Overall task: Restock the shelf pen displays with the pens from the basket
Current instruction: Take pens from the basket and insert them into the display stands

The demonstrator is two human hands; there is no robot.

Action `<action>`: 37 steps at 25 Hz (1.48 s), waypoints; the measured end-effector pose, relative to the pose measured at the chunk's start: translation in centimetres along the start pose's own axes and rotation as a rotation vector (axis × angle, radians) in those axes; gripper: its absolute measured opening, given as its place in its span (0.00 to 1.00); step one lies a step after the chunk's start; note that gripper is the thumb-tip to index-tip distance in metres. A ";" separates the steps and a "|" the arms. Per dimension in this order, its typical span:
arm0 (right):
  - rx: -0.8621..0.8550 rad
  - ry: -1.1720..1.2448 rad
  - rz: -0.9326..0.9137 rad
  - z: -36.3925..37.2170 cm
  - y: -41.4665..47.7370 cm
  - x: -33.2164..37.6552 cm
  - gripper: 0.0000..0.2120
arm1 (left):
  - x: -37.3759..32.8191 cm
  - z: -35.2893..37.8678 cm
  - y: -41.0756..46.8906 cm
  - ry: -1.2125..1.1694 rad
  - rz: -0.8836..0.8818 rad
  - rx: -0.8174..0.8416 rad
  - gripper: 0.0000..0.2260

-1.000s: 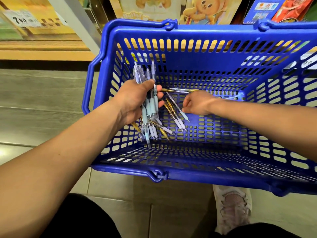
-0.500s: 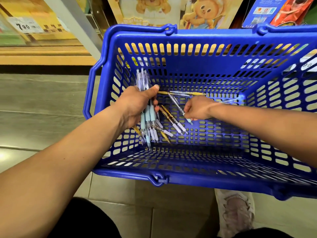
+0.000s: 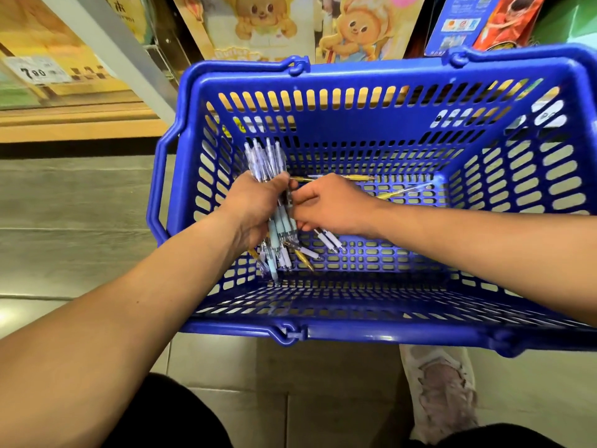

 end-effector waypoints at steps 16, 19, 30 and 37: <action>0.462 -1.374 -0.730 9.8 1.9 -5.9 0.26 | -3.8 -2.6 -0.8 -0.116 0.128 -0.008 0.03; 0.461 -1.460 -0.698 8.6 2.0 -6.9 0.31 | -3.8 -2.6 -0.4 -0.104 0.121 -0.021 0.03; 0.392 -1.623 -0.600 2.8 0.8 -7.4 0.26 | -3.9 -2.3 0.1 -0.104 0.076 -0.012 0.04; 0.372 -1.574 -0.676 4.0 0.6 -6.1 0.33 | -4.4 -2.5 -0.4 -0.145 0.082 -0.022 0.04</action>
Point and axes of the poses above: each hand's wrist, its own y-axis towards the middle knuckle, its own z-axis out of the palm, x = y × z, the point moved 6 cm from there along y, towards the middle knuckle, and after that the axes turned 1 degree about -z, right-handed, at the moved point
